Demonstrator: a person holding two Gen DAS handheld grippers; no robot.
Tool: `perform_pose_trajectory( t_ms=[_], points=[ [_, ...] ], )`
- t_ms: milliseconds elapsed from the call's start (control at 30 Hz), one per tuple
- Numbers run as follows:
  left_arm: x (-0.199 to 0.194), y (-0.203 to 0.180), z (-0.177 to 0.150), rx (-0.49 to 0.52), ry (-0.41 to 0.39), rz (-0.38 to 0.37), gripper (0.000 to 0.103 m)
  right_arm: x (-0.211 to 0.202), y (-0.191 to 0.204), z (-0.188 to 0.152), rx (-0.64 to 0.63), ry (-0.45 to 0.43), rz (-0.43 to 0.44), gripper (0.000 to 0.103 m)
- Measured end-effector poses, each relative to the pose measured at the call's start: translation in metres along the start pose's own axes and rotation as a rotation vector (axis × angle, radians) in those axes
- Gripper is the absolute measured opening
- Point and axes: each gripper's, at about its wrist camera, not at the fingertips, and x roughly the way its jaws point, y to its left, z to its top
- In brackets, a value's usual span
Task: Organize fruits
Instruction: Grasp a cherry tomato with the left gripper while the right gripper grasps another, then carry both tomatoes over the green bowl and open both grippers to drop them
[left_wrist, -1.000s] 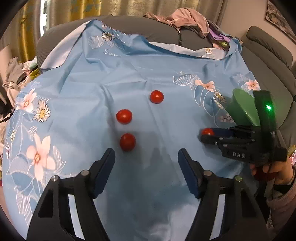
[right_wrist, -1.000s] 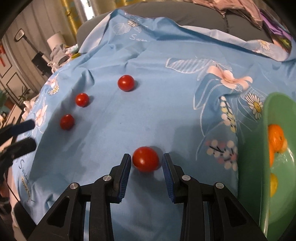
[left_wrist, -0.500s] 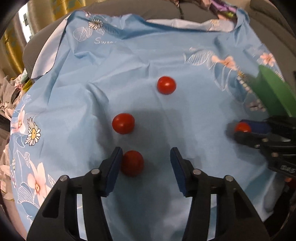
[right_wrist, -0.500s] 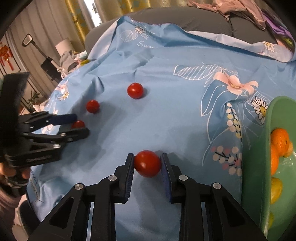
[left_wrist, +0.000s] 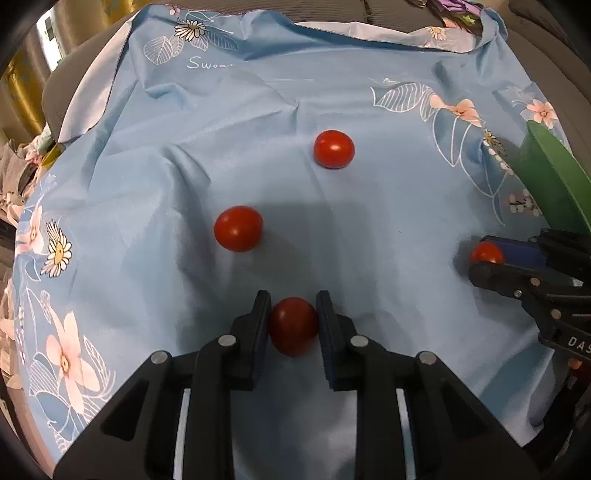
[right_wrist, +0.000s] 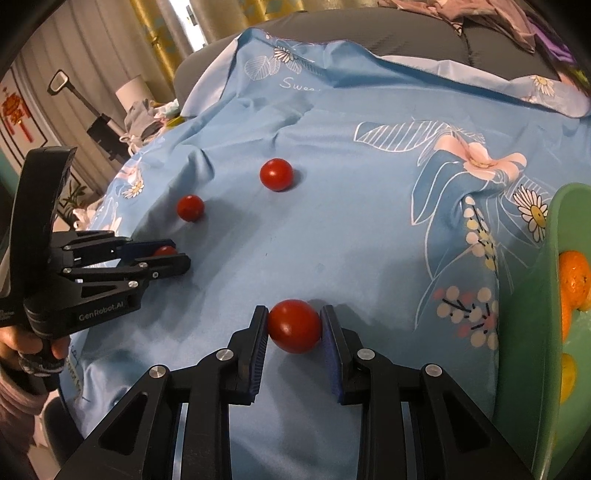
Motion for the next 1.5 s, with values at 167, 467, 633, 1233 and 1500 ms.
perform_pose_trajectory(
  t_ms=[167, 467, 633, 1233, 1500],
  points=[
    [-0.011, -0.008, -0.004, -0.005, -0.012, -0.018, 0.024, -0.005, -0.001, -0.002, 0.011, -0.010, 0.006, 0.030],
    [-0.047, -0.036, -0.015, -0.005, -0.065, -0.055, 0.025, -0.028, 0.003, -0.013, 0.024, -0.036, 0.018, 0.030],
    [-0.064, -0.048, -0.021, 0.000, -0.094, -0.070, 0.025, -0.051, 0.006, -0.016, 0.023, -0.075, 0.017, 0.030],
    [-0.104, -0.101, -0.014, 0.078, -0.182, -0.126, 0.025, -0.117, -0.004, -0.032, 0.044, -0.212, -0.021, 0.030],
    [-0.107, -0.135, 0.005, 0.148, -0.211, -0.169, 0.025, -0.139, -0.032, -0.041, 0.099, -0.256, -0.062, 0.030]
  ],
)
